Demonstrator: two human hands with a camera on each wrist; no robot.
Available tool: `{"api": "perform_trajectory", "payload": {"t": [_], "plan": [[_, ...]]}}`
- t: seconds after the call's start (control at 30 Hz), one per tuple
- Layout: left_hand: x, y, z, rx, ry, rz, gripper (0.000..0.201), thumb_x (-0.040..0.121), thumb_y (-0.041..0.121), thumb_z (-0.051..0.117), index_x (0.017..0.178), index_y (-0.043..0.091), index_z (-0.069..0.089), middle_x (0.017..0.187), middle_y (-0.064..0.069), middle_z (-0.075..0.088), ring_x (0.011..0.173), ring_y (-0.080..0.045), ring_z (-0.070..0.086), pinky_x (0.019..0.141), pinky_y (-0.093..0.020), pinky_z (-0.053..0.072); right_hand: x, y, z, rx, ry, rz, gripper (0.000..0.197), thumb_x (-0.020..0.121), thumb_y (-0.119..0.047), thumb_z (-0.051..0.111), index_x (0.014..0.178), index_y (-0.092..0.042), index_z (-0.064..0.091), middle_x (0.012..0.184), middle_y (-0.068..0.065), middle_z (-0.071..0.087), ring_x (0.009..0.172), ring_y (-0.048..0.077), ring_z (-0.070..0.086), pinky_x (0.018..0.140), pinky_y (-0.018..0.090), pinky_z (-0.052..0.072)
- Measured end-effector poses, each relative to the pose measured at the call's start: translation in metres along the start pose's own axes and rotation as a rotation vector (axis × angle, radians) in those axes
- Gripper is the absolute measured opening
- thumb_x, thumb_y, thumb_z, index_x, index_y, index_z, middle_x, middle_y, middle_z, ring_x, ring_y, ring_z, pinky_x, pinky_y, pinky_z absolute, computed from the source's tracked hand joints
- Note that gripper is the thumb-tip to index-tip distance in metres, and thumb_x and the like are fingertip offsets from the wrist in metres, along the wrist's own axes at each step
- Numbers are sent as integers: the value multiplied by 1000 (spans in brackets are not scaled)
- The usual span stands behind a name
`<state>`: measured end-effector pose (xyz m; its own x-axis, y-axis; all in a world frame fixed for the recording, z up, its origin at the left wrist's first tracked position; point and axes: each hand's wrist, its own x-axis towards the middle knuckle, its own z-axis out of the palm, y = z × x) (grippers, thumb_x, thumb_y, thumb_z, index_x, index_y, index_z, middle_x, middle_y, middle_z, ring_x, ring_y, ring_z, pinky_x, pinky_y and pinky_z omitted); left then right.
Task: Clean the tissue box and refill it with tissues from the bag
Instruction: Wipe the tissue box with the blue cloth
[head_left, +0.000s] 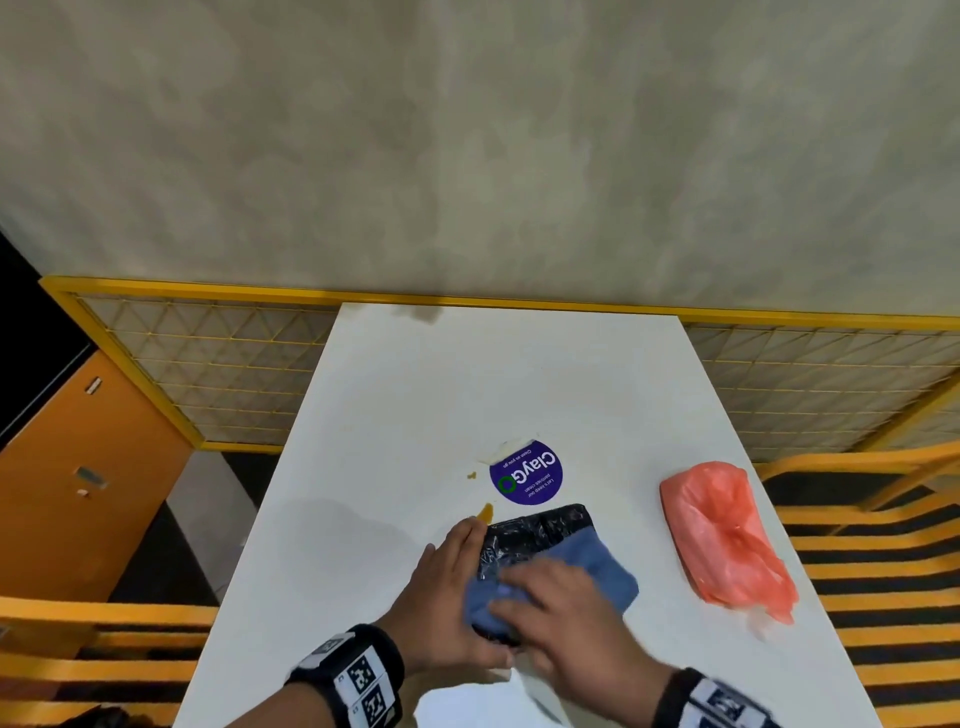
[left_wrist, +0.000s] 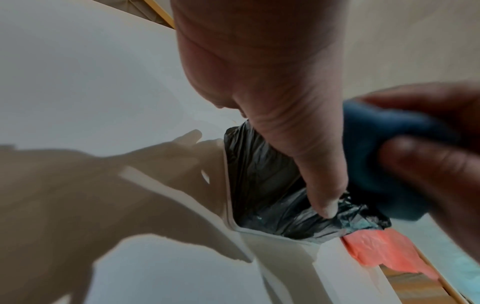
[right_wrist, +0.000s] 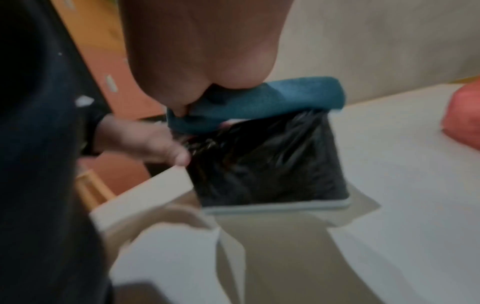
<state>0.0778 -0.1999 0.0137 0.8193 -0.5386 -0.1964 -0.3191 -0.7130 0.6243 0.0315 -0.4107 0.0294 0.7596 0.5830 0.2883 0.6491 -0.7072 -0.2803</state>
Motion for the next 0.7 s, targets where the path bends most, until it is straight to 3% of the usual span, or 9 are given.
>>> {"api": "perform_trajectory", "payload": {"t": [0.07, 0.13, 0.3, 0.43, 0.53, 0.63, 0.7], "plan": [[2, -2, 0, 30, 14, 29, 135, 65, 70, 70, 162, 16, -6, 154, 16, 11, 149, -11, 23, 120, -39, 25, -5, -8, 21, -7, -51, -28, 28, 85, -26, 59, 112, -31, 62, 125, -6, 60, 111, 15, 56, 83, 32, 51], [1, -4, 2, 46, 35, 28, 131, 65, 67, 70, 162, 19, -3, 154, 16, 15, 144, -12, 32, 116, -40, 30, -7, -7, 28, -2, -10, -14, 25, 92, -29, 56, 115, -31, 63, 125, -8, 61, 114, 14, 55, 85, 33, 50], [2, -3, 5, 61, 19, -45, 144, 55, 71, 76, 162, 24, -8, 162, 12, 10, 148, -12, 22, 124, -49, 20, -27, 22, 20, -82, 3, -2, 30, 92, -26, 55, 122, -26, 59, 131, -1, 58, 118, 20, 52, 97, 33, 36], [0, 1, 3, 65, 12, -55, 145, 56, 70, 77, 162, 24, -10, 163, 12, 6, 151, -13, 17, 127, -49, 11, -52, 51, 2, -52, 1, 55, 35, 90, -18, 54, 125, -21, 58, 132, 6, 57, 118, 26, 53, 99, 38, 40], [-1, 4, 1, 47, 30, -61, 146, 55, 72, 78, 162, 28, -12, 164, 13, 8, 152, -12, 17, 127, -49, 9, -59, 66, -8, 9, -3, 124, 33, 91, -17, 51, 124, -20, 58, 132, 4, 53, 116, 26, 52, 98, 35, 43], [-1, 6, -2, 28, 36, -60, 148, 54, 75, 78, 161, 32, -15, 164, 14, 9, 152, -11, 18, 127, -51, 10, -47, 71, -20, 94, 124, 271, 35, 88, -16, 48, 122, -22, 58, 129, -1, 49, 112, 24, 52, 100, 25, 37], [-2, 6, -3, 9, 36, -64, 150, 52, 74, 79, 160, 34, -16, 164, 13, 10, 152, -11, 18, 128, -49, 9, -27, 63, -29, 88, 163, 245, 38, 86, -15, 48, 122, -21, 58, 128, 2, 52, 113, 23, 51, 102, 23, 35]]}}
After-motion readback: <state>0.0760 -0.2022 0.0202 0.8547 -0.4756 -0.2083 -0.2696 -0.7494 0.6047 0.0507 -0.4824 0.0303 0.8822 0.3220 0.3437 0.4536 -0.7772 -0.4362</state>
